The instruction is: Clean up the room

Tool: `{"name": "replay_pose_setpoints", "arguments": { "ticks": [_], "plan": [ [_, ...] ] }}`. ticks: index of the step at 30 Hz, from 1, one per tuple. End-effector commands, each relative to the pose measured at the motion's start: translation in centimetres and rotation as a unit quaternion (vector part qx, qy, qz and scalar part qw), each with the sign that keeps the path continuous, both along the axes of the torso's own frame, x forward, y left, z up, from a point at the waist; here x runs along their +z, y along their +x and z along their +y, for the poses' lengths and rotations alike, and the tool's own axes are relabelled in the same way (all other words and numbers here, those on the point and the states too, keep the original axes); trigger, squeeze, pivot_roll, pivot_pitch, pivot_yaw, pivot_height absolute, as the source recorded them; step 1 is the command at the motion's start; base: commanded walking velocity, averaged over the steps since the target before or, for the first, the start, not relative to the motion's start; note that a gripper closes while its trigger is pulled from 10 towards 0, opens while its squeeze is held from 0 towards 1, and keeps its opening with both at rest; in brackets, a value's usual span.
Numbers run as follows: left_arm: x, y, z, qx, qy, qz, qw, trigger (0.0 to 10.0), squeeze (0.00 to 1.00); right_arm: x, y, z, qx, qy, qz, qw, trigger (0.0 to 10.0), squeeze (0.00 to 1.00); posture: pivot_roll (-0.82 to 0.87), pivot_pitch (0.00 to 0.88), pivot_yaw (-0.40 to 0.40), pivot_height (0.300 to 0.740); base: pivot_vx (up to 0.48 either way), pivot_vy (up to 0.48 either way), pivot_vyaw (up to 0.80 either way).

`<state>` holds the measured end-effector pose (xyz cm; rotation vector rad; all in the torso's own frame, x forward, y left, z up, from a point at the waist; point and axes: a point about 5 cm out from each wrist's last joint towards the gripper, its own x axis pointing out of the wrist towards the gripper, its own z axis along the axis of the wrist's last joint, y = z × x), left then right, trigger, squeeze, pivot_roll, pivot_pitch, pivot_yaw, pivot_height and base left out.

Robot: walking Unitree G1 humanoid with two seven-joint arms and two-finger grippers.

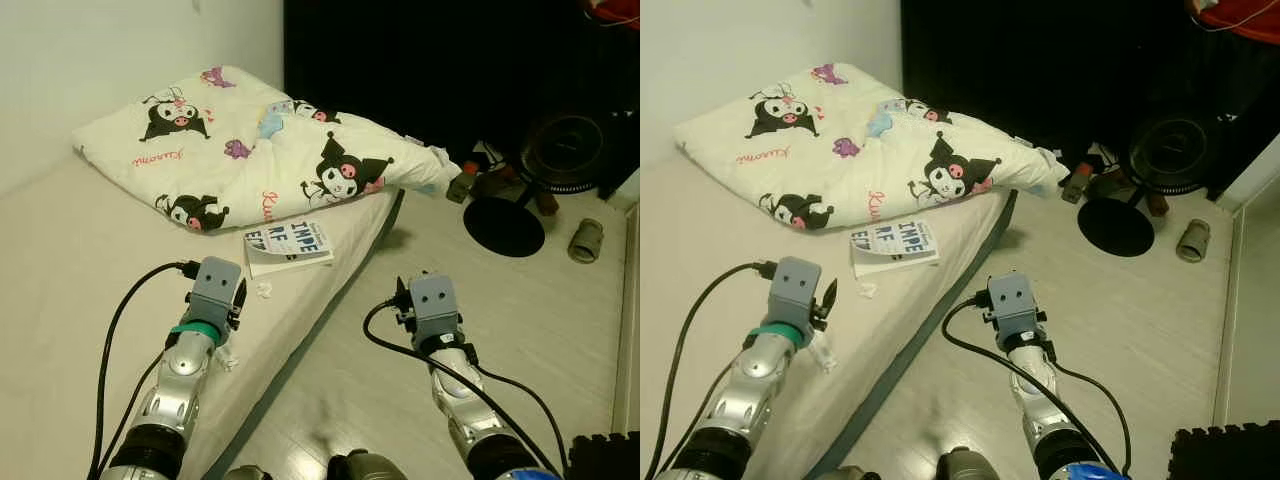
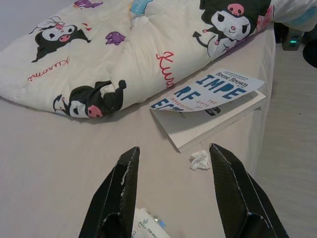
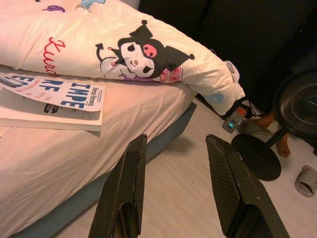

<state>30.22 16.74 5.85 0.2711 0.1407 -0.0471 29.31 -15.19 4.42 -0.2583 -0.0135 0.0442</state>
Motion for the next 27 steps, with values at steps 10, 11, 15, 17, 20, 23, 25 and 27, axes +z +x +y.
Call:
{"name": "replay_pose_setpoints", "arguments": {
  "ticks": [10, 11, 15, 17, 20, 23, 25, 27],
  "plan": [
    [-1.1, -0.2, -0.2, 0.003, 0.001, 0.033, 0.999, 10.0, 0.0, -0.6, -0.5, -0.4, -0.01, 0.007, 0.009, 1.0, 10.0, 0.0, -0.08, 0.028, 0.012, 0.655, 0.0, 0.0, 0.0],
    [-1.2, -0.2, -0.2, 0.007, 0.0, 0.037, 0.999, 10.0, 0.0, -0.6, -0.5, -0.4, -0.011, 0.007, 0.01, 1.0, 10.0, 0.0, -0.08, 0.028, 0.012, 0.65, 0.0, 0.0, 0.0],
    [-1.6, -0.2, 0.1, 0.019, -0.008, 0.053, 0.998, 10.0, 0.0, -0.6, -0.6, -0.4, -0.012, 0.007, 0.01, 1.0, 10.0, 0.0, -0.08, 0.03, 0.012, 0.635, 0.0, 0.0, 0.0],
    [-1.9, -0.3, 0.2, 0.022, -0.01, 0.062, 0.998, 10.0, 0.0, -0.6, -0.6, -0.4, -0.012, 0.007, 0.01, 1.0, 10.0, 0.0, -0.08, 0.03, 0.012, 0.63, 0.0, 0.0, 0.0],
    [-2.5, -0.4, 0.4, 0.03, -0.01, 0.085, 0.996, 10.0, 0.0, -0.7, -0.6, -0.4, -0.012, 0.007, 0.011, 1.0, 10.0, 0.0, -0.08, 0.034, 0.012, 0.62, 0.0, 0.0, 0.0],
    [-3.2, -0.5, 0.4, 0.038, -0.015, 0.105, 0.994, 10.0, 0.0, -0.7, -0.6, -0.4, -0.012, 0.007, 0.01, 1.0, 10.0, 0.0, -0.08, 0.035, 0.012, 0.61, 0.0, 0.0, 0.0],
    [-3.4, -0.6, 0.4, 0.042, -0.018, 0.115, 0.992, 10.0, 0.0, -0.6, -0.6, -0.4, -0.012, 0.007, 0.01, 1.0, 10.0, 0.0, -0.08, 0.038, 0.011, 0.605, 0.0, 0.0, 0.0],
    [-3.6, -0.5, 0.2, 0.045, -0.023, 0.122, 0.991, 10.0, 0.0, -0.6, -0.6, -0.4, -0.012, 0.007, 0.009, 1.0, 10.0, 0.0, -0.08, 0.04, 0.011, 0.6, 0.0, 0.0, 0.0]
  ]
}}
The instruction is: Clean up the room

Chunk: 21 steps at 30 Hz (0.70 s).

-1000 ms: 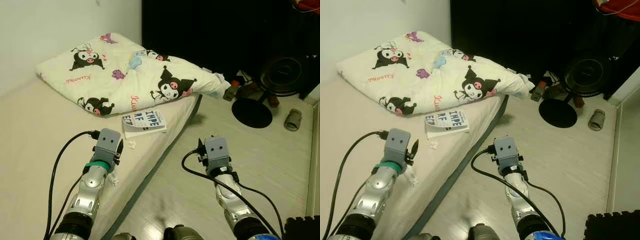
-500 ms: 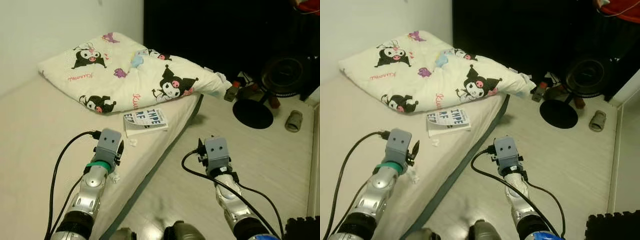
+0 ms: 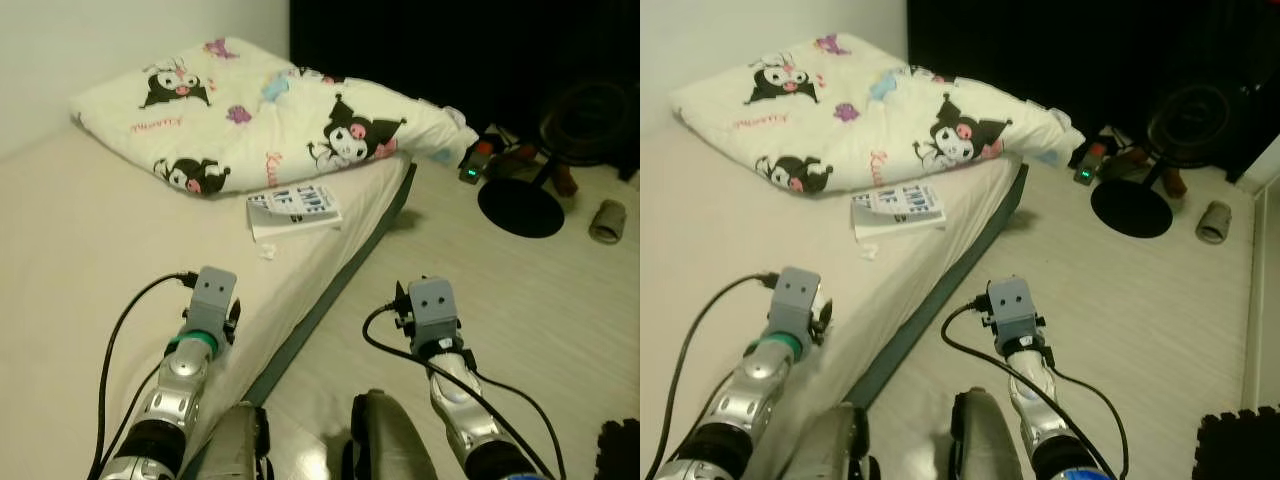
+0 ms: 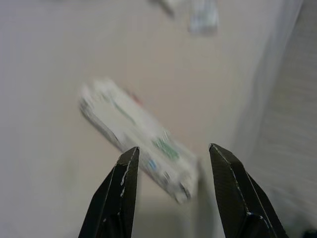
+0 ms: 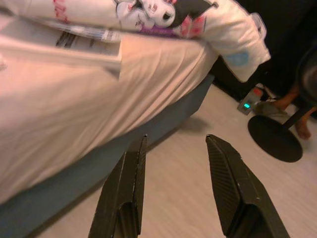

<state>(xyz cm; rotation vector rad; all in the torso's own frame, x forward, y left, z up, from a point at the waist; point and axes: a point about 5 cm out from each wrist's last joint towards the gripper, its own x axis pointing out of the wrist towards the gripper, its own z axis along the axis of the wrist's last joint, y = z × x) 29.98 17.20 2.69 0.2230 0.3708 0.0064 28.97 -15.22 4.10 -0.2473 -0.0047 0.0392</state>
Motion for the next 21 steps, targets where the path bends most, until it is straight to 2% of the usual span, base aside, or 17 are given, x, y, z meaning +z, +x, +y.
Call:
{"name": "replay_pose_setpoints", "arguments": {
  "ticks": [1, 2, 3, 5, 8, 10, 12, 16, 18, 20, 21],
  "plan": [
    [-0.5, -0.1, -0.4, 0.011, -0.018, 0.019, 1.0, 10.0, 0.0, -0.3, -0.3, -0.4, -0.009, 0.004, 0.005, 1.0, 10.0, 0.0, -0.08, 0.043, 0.01, 0.6, 0.0, 0.0, 0.0],
    [-0.3, 0.3, -0.5, 0.024, -0.037, 0.023, 0.999, 10.0, 0.0, -0.2, -0.3, -0.3, -0.006, 0.006, 0.004, 1.0, 10.0, 0.0, -0.09, 0.045, 0.01, 0.6, 0.0, 0.0, 0.0],
    [-0.3, 0.3, -0.5, 0.024, -0.037, 0.023, 0.999, 10.0, 0.0, -0.2, -0.3, -0.3, -0.006, 0.006, 0.004, 1.0, 10.0, 0.0, -0.09, 0.045, 0.01, 0.6, 0.0, 0.0, 0.0],
    [0.4, 1.2, -0.4, 0.053, -0.074, 0.024, 0.996, 10.0, 0.0, -0.1, -0.3, -0.3, -0.003, 0.009, 0.0, 1.0, 10.0, 0.0, -0.09, 0.048, 0.01, 0.6, 0.0, 0.0, 0.0],
    [0.7, 1.6, -0.2, 0.065, -0.087, 0.023, 0.994, 10.0, 0.0, -0.1, -0.3, -0.3, -0.003, 0.009, 0.0, 1.0, 10.0, 0.0, -0.09, 0.048, 0.01, 0.6, 0.0, 0.0, 0.0],
    [1.5, 2.3, 0.6, 0.095, -0.118, 0.02, 0.988, 10.0, 0.0, -0.1, -0.4, -0.4, -0.003, 0.009, -0.001, 1.0, 10.0, 0.0, -0.09, 0.048, 0.011, 0.6, 0.0, 0.0, 0.0],
    [1.7, 2.5, 1.0, 0.106, -0.13, 0.017, 0.986, 10.0, 0.0, -0.1, -0.4, -0.4, -0.003, 0.009, -0.001, 1.0, 10.0, 0.0, -0.09, 0.048, 0.011, 0.6, 0.0, 0.0, 0.0],
    [2.4, 3.0, 1.6, 0.117, -0.116, 0.005, 0.986, 10.0, 0.0, -0.1, -0.4, -0.4, -0.003, 0.008, -0.001, 1.0, 10.0, 0.0, -0.08, 0.054, 0.012, 0.6, 0.0, 0.0, 0.0],
    [3.1, 3.4, 1.8, 0.111, -0.071, -0.016, 0.991, 10.0, 0.0, -0.1, -0.4, -0.3, -0.001, 0.009, -0.001, 1.0, 10.0, 0.0, -0.09, 0.057, 0.013, 0.6, 0.0, 0.0, 0.0],
    [3.1, 3.4, 1.8, 0.111, -0.071, -0.016, 0.991, 10.0, 0.0, -0.1, -0.4, -0.3, -0.001, 0.009, -0.001, 1.0, 10.0, 0.0, -0.09, 0.057, 0.013, 0.6, 0.0, 0.0, 0.0],
    [3.3, 3.5, 1.8, 0.107, -0.057, -0.023, 0.992, 10.0, 0.0, -0.1, -0.4, -0.2, -0.001, 0.009, -0.001, 1.0, 10.0, 0.0, -0.09, 0.057, 0.013, 0.6, 0.0, 0.0, 0.0]
  ]
}}
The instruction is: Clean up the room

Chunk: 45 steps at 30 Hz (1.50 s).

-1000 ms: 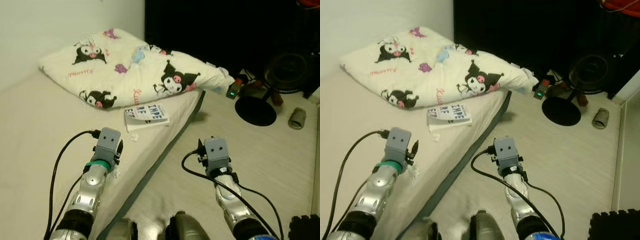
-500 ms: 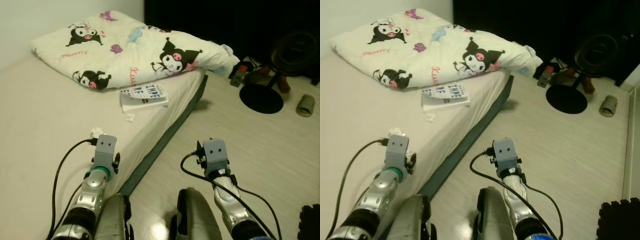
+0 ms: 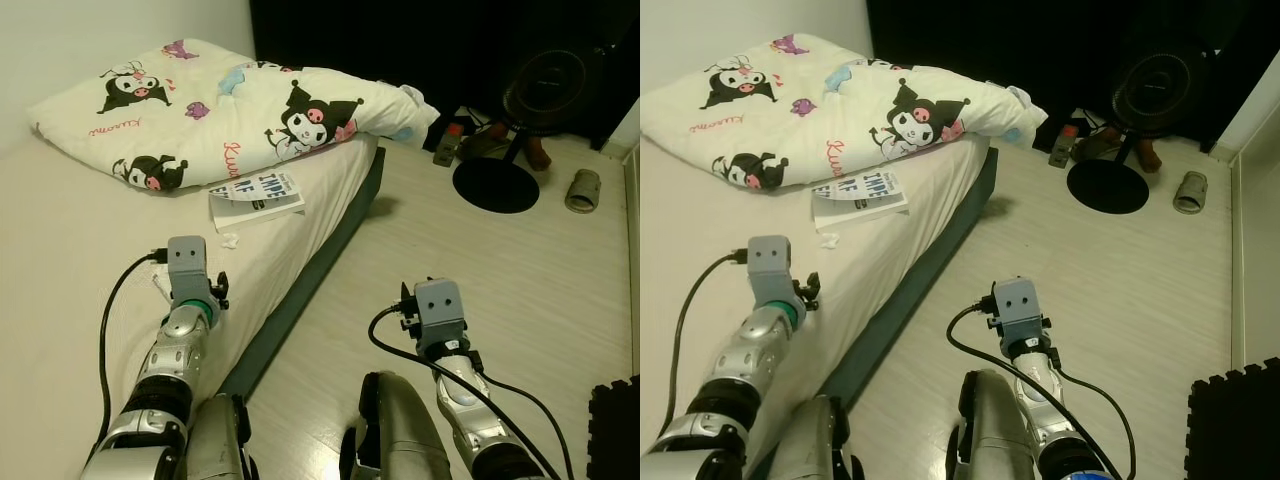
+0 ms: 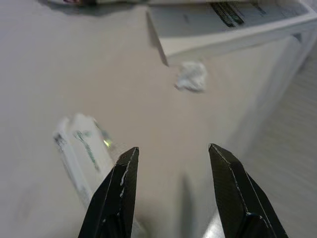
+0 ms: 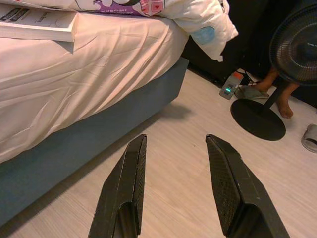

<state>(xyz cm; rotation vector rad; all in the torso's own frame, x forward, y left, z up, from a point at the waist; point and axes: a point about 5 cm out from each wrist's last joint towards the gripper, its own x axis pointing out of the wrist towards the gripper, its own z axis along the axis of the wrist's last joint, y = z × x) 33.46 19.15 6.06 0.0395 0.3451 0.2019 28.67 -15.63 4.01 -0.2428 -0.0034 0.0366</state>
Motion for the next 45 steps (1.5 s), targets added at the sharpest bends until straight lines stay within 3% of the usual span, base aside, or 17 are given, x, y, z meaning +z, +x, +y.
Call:
{"name": "replay_pose_setpoints", "arguments": {
  "ticks": [1, 8, 18, 22, 24, 25, 27, 28, 35, 36, 37, 38, 41, 42, 43, 44, 45],
  "plan": [
    [-0.1, 0.0, -0.1, -0.003, 0.014, 0.003, 1.0, 10.0, 0.0, 0.0, -0.1, 0.2, 0.0, 0.007, -0.002, 1.0, 10.0, 0.0, -0.09, 0.057, 0.013, 0.6, 0.0, 0.0, 0.0],
    [0.1, 0.2, 0.4, 0.026, 0.074, 0.0, 0.997, 10.0, 0.0, 0.1, -0.1, 0.4, 0.002, 0.008, -0.005, 1.0, 10.0, 0.0, -0.09, 0.075, 0.024, 0.6, 0.0, 0.0, 0.0],
    [-0.6, -0.2, 3.2, 0.123, 0.057, 0.043, 0.99, 10.0, 0.01, 0.0, -0.8, 0.8, 0.01, 0.011, -0.006, 1.0, 10.0, 0.0, -0.09, 0.131, 0.028, 0.6, 0.0, 0.0, 0.0],
    [-1.0, -0.6, 4.4, 0.148, 0.062, 0.064, 0.985, 10.0, 0.14, -0.1, -1.0, 0.9, 0.012, 0.011, -0.004, 1.0, 10.0, 0.0, -0.09, 0.146, 0.029, 0.6, 0.0, 0.0, 0.0],
    [-1.1, -0.8, 5.0, 0.159, 0.065, 0.074, 0.982, 10.0, 0.32, -0.2, -1.1, 0.9, 0.012, 0.011, -0.003, 1.0, 10.0, 0.0, -0.09, 0.151, 0.03, 0.6, 0.0, 0.0, 0.0],
    [-1.3, -1.1, 5.5, 0.169, 0.067, 0.086, 0.98, 10.0, 0.81, -0.2, -1.2, 0.9, 0.012, 0.011, -0.002, 1.0, 10.0, 0.0, -0.09, 0.155, 0.031, 0.6, 0.0, 0.0, 0.0],
    [-1.4, -1.2, 5.8, 0.174, 0.068, 0.094, 0.978, 10.0, 0.81, -0.2, -1.3, 0.9, 0.013, 0.011, -0.002, 1.0, 10.0, 0.0, -0.09, 0.155, 0.031, 0.6, 0.0, 0.0, 0.0],
    [-1.8, -1.4, 5.8, 0.168, 0.057, 0.11, 0.978, 10.0, 1.0, -0.3, -1.3, 0.9, 0.013, 0.011, -0.002, 1.0, 10.0, 0.0, -0.09, 0.157, 0.032, 0.6, 0.0, 0.0, 0.0],
    [-4.5, -2.6, 3.8, 0.12, -0.058, 0.189, 0.973, 10.0, 1.0, -0.4, -1.6, 0.8, 0.011, 0.011, 0.003, 1.0, 10.0, 0.0, -0.09, 0.16, 0.033, 0.6, 0.0, 0.0, 0.0],
    [-4.9, -2.9, 3.4, 0.116, -0.066, 0.201, 0.97, 10.0, 0.43, -0.4, -1.6, 0.8, 0.011, 0.011, 0.004, 1.0, 10.0, 0.0, -0.09, 0.162, 0.033, 0.6, 0.0, 0.0, 0.0],
    [-4.9, -2.9, 3.4, 0.116, -0.066, 0.201, 0.97, 10.0, 0.43, -0.4, -1.6, 0.8, 0.011, 0.011, 0.004, 1.0, 10.0, 0.0, -0.09, 0.162, 0.033, 0.6, 0.0, 0.0, 0.0],
    [-5.4, -3.2, 3.0, 0.111, -0.064, 0.221, 0.967, 10.0, 0.0, -0.4, -1.5, 0.9, 0.012, 0.011, 0.004, 1.0, 10.0, 0.0, -0.08, 0.169, 0.032, 0.6, 0.0, 0.0, 0.0],
    [-5.4, -3.3, 2.9, 0.11, -0.062, 0.225, 0.966, 10.0, 0.0, -0.4, -1.5, 0.9, 0.013, 0.011, 0.004, 1.0, 10.0, 0.0, -0.08, 0.172, 0.032, 0.6, 0.0, 0.0, 0.0],
    [-5.5, -3.4, 2.9, 0.112, -0.058, 0.228, 0.965, 4.4, 0.0, -0.4, -1.5, 1.0, 0.013, 0.011, 0.004, 1.0, 10.0, 0.0, -0.08, 0.175, 0.034, 0.6, 0.0, 0.0, 0.0],
    [-5.5, -3.4, 2.9, 0.112, -0.058, 0.228, 0.965, 4.4, 0.0, -0.4, -1.5, 1.0, 0.013, 0.011, 0.004, 1.0, 10.0, 0.0, -0.08, 0.175, 0.034, 0.6, 0.0, 0.0, 0.0],
    [-5.6, -3.4, 3.0, 0.115, -0.054, 0.229, 0.965, 0.7, 0.0, -0.4, -1.5, 1.0, 0.013, 0.011, 0.004, 1.0, 10.0, 0.0, -0.08, 0.175, 0.034, 0.6, 0.0, 0.0, 0.0],
    [-5.6, -3.5, 3.1, 0.117, -0.051, 0.229, 0.965, 0.0, 0.0, -0.4, -1.6, 1.0, 0.013, 0.011, 0.004, 1.0, 10.0, 0.0, -0.08, 0.175, 0.034, 0.6, 0.0, 0.0, 0.0]
  ]
}}
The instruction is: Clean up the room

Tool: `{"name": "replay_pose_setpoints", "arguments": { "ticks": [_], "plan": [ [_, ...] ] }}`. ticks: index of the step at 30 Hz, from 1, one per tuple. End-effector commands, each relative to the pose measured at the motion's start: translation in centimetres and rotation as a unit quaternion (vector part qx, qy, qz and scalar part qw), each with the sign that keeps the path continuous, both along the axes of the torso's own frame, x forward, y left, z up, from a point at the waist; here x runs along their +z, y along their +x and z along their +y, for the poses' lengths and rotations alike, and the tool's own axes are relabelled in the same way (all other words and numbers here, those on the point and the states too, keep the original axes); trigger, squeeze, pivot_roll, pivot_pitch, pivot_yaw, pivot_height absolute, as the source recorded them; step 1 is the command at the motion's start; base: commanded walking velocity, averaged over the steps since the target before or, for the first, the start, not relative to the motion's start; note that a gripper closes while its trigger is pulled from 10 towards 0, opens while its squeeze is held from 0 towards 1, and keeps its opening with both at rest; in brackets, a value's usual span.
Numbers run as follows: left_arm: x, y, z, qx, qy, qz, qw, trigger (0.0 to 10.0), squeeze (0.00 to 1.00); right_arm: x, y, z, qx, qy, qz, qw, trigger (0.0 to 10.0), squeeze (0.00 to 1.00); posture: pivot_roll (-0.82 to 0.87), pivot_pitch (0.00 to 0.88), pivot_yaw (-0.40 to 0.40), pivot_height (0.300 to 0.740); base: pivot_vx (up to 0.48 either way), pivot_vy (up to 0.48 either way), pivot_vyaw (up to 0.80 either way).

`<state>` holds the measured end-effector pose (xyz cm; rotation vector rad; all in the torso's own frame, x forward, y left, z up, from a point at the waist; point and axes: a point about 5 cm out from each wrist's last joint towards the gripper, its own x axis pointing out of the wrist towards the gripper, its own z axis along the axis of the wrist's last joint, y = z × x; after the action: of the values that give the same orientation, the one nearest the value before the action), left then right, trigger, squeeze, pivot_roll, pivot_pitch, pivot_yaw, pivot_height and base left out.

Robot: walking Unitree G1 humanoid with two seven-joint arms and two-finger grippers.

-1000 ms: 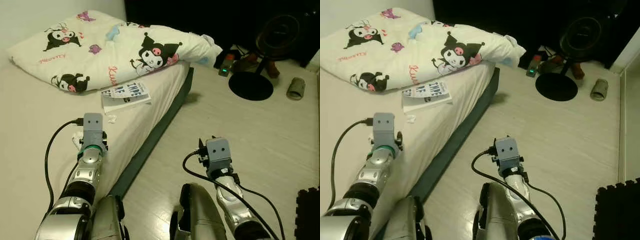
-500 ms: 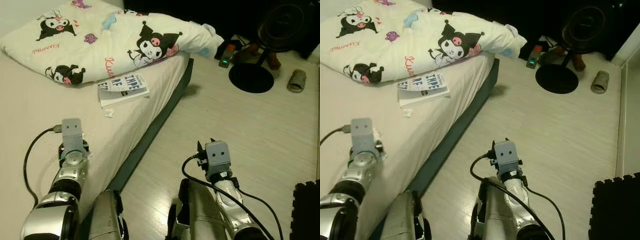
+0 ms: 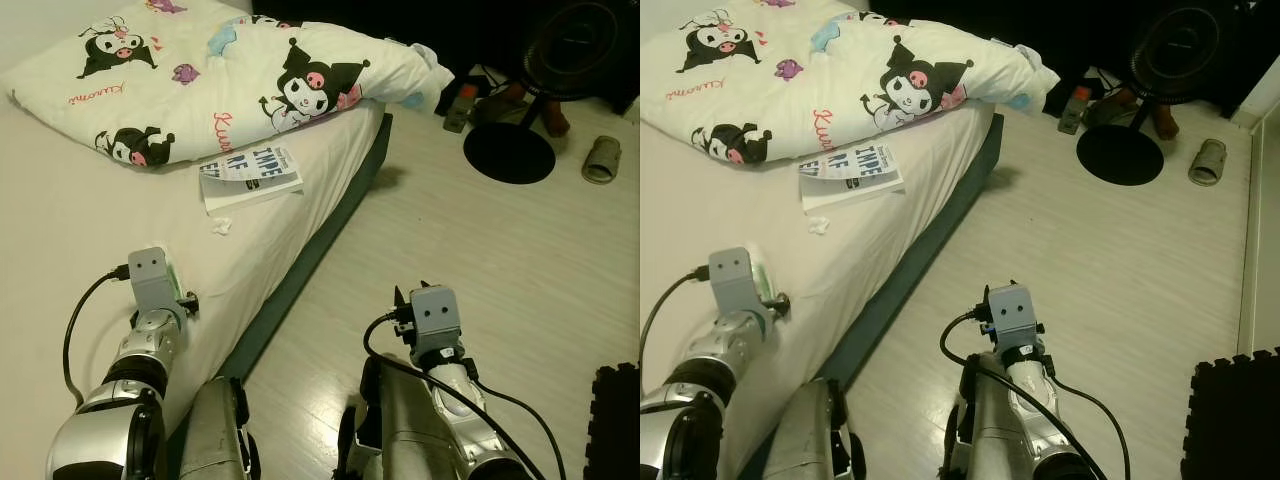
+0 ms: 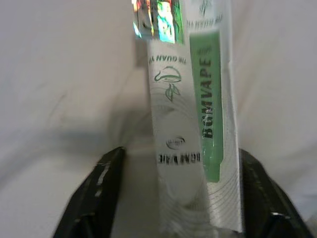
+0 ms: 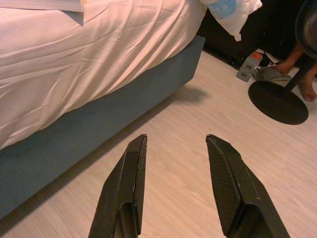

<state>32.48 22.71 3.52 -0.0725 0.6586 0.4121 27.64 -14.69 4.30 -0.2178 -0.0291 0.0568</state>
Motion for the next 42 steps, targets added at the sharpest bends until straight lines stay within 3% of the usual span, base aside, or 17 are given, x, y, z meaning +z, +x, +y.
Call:
{"name": "replay_pose_setpoints", "arguments": {
  "ticks": [1, 13, 20, 21, 22, 23, 25, 26, 27, 28, 30, 31, 32, 33, 34, 35, 42],
  "plan": [
    [-3.0, -2.5, -0.5, -0.002, -0.01, 0.081, 0.997, 0.0, 0.0, -0.6, -0.5, 0.0, 0.002, -0.002, 0.016, 1.0, 10.0, 0.0, -0.08, 0.175, 0.034, 0.6, 0.0, 0.0, 0.0],
    [-2.0, -1.5, -0.4, 0.015, -0.023, 0.042, 0.999, 0.0, 0.0, -0.7, -0.5, -0.1, -0.001, -0.003, 0.018, 1.0, 10.0, 0.0, -0.08, 0.173, 0.034, 0.6, 0.0, 0.0, 0.0],
    [-1.0, -0.6, -0.6, -0.003, -0.009, 0.01, 1.0, 0.0, 0.0, -0.5, -0.4, -0.1, -0.002, -0.002, 0.017, 1.0, 10.0, 0.0, -0.08, 0.172, 0.035, 0.6, 0.0, 0.0, 0.0],
    [1.0, 0.6, -1.0, -0.049, 0.006, -0.054, 0.997, 0.0, 0.0, -0.4, -0.4, 0.0, -0.002, -0.001, 0.015, 1.0, 10.0, 0.0, -0.08, 0.169, 0.04, 0.6, 0.0, 0.0, 0.0],
    [1.0, 0.6, -1.0, -0.049, 0.006, -0.054, 0.997, 0.0, 0.0, -0.4, -0.4, 0.0, -0.002, -0.001, 0.015, 1.0, 10.0, 0.0, -0.08, 0.169, 0.04, 0.6, 0.0, 0.0, 0.0],
    [3.0, 1.4, -1.7, -0.088, 0.008, -0.117, 0.989, 0.0, 0.0, -0.3, -0.4, 0.0, -0.002, 0.0, 0.013, 1.0, 10.0, 0.0, -0.08, 0.169, 0.04, 0.6, 0.0, 0.0, 0.0],
    [3.0, 1.4, -1.7, -0.088, 0.008, -0.117, 0.989, 0.0, 0.0, -0.3, -0.4, 0.0, -0.002, 0.0, 0.013, 1.0, 10.0, 0.0, -0.08, 0.169, 0.04, 0.6, 0.0, 0.0, 0.0],
    [6.0, 1.7, -2.5, -0.126, 0.008, -0.196, 0.972, 0.0, 0.0, 0.0, -0.4, 0.1, -0.002, 0.004, 0.005, 1.0, 10.0, 0.0, -0.06, 0.164, 0.042, 0.6, 0.0, 0.0, 0.0],
    [6.0, 1.7, -2.5, -0.126, 0.008, -0.196, 0.972, 0.0, 0.0, 0.0, -0.4, 0.1, -0.002, 0.004, 0.005, 1.0, 10.0, 0.0, -0.06, 0.164, 0.042, 0.6, 0.0, 0.0, 0.0],
    [9.4, 1.2, -3.1, -0.152, -0.003, -0.271, 0.95, 10.0, 0.0, 0.9, -0.1, 0.3, 0.0, 0.013, -0.013, 1.0, 10.0, 0.0, -0.05, 0.154, 0.041, 0.6, 0.0, 0.0, 0.0],
    [9.4, 1.2, -3.1, -0.152, -0.003, -0.271, 0.95, 10.0, 0.0, 0.9, -0.1, 0.3, 0.0, 0.013, -0.013, 1.0, 10.0, 0.0, -0.05, 0.154, 0.041, 0.6, 0.0, 0.0, 0.0],
    [11.8, 0.2, -3.3, -0.164, -0.011, -0.318, 0.934, 10.0, 0.0, 1.9, 0.2, 0.5, 0.001, 0.022, -0.032, 0.999, 10.0, 0.0, -0.05, 0.152, 0.04, 0.6, 0.0, 0.0, 0.0],
    [11.8, 0.2, -3.3, -0.164, -0.011, -0.318, 0.934, 10.0, 0.0, 1.9, 0.2, 0.5, 0.001, 0.022, -0.032, 0.999, 10.0, 0.0, -0.05, 0.152, 0.04, 0.6, 0.0, 0.0, 0.0],
    [13.7, -0.9, -3.6, -0.178, -0.005, -0.352, 0.919, 10.0, 0.0, 3.1, 0.5, 0.8, 0.003, 0.033, -0.054, 0.998, 10.0, 0.0, -0.04, 0.147, 0.036, 0.6, 0.0, 0.0, 0.0],
    [13.7, -0.9, -3.6, -0.178, -0.005, -0.352, 0.919, 10.0, 0.0, 3.1, 0.5, 0.8, 0.003, 0.033, -0.054, 0.998, 10.0, 0.0, -0.04, 0.147, 0.036, 0.6, 0.0, 0.0, 0.0],
    [14.9, -1.9, -3.9, -0.191, 0.012, -0.373, 0.908, 10.0, 0.0, 4.3, 0.7, 1.0, 0.005, 0.045, -0.076, 0.996, 10.0, 0.0, -0.03, 0.13, 0.028, 0.6, 0.0, 0.0, 0.0],
    [15.6, -2.7, -5.0, -0.194, 0.033, -0.391, 0.899, 10.0, 0.0, 6.3, 1.2, 1.4, 0.009, 0.073, -0.11, 0.991, 10.0, 0.0, -0.03, 0.097, 0.011, 0.6, 0.0, 0.0, 0.0]
  ]
}}
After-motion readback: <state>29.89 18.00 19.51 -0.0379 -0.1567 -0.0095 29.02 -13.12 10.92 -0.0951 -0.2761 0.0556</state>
